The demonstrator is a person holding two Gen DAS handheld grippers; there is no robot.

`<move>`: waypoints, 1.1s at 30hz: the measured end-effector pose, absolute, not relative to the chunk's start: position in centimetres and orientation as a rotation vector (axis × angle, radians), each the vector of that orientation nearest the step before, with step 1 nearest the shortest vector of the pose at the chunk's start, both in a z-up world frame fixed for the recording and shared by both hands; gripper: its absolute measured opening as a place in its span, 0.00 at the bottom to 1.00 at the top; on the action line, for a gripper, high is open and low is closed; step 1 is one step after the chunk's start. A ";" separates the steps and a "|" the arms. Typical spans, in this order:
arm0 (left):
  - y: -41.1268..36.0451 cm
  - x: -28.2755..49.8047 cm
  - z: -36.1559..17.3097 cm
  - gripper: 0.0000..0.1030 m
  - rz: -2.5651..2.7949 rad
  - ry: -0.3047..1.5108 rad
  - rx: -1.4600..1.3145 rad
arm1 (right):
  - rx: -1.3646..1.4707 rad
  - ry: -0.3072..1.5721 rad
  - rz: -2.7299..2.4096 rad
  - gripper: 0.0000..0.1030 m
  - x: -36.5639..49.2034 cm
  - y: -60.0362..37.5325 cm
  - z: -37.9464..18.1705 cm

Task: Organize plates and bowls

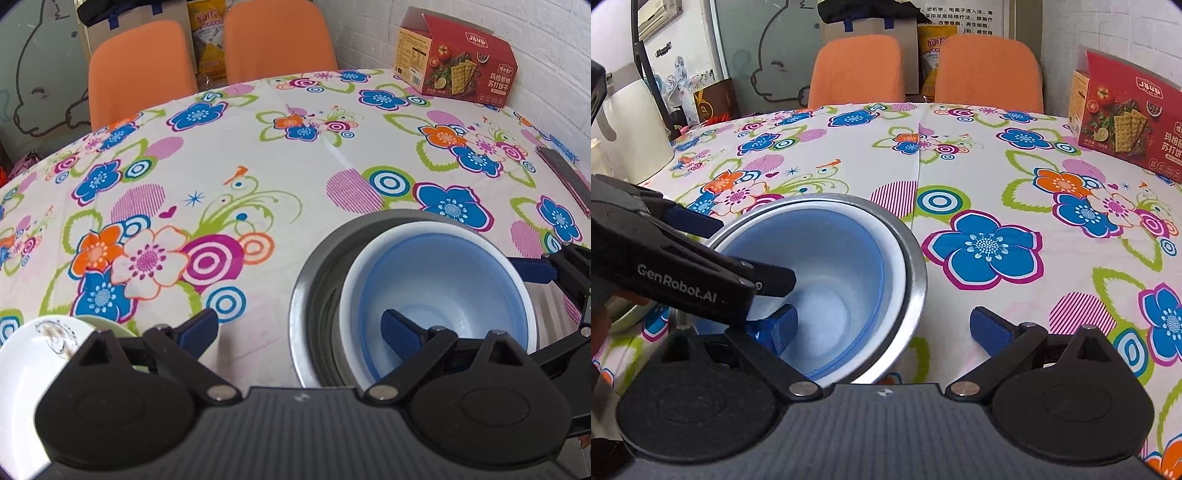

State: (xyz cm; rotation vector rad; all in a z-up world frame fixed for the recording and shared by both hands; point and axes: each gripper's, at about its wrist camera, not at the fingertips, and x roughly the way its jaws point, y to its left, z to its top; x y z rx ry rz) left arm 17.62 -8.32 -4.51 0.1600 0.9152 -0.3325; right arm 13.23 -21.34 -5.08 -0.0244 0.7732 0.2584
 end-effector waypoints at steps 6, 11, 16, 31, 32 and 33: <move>-8.7 17.9 -5.0 0.95 -0.345 0.930 0.142 | 0.001 0.723 0.243 0.88 12.5 -21.2 -5.5; -8.4 18.3 -5.1 0.98 -0.343 0.944 0.118 | 0.012 0.701 0.241 0.88 12.4 -21.4 -5.5; -7.9 18.4 -5.4 1.00 -0.337 0.949 0.077 | 0.027 0.680 0.229 0.88 12.2 -21.4 -5.7; -7.9 18.4 -5.4 1.00 -0.345 0.947 0.090 | 0.001 0.738 0.174 0.87 12.6 -20.6 -5.1; -8.0 18.4 -5.4 1.00 -0.343 0.948 0.094 | 0.018 0.742 0.173 0.88 12.6 -20.7 -5.2; -8.0 18.4 -5.5 1.00 -0.338 0.949 0.093 | 0.022 0.737 0.174 0.88 12.7 -20.7 -5.3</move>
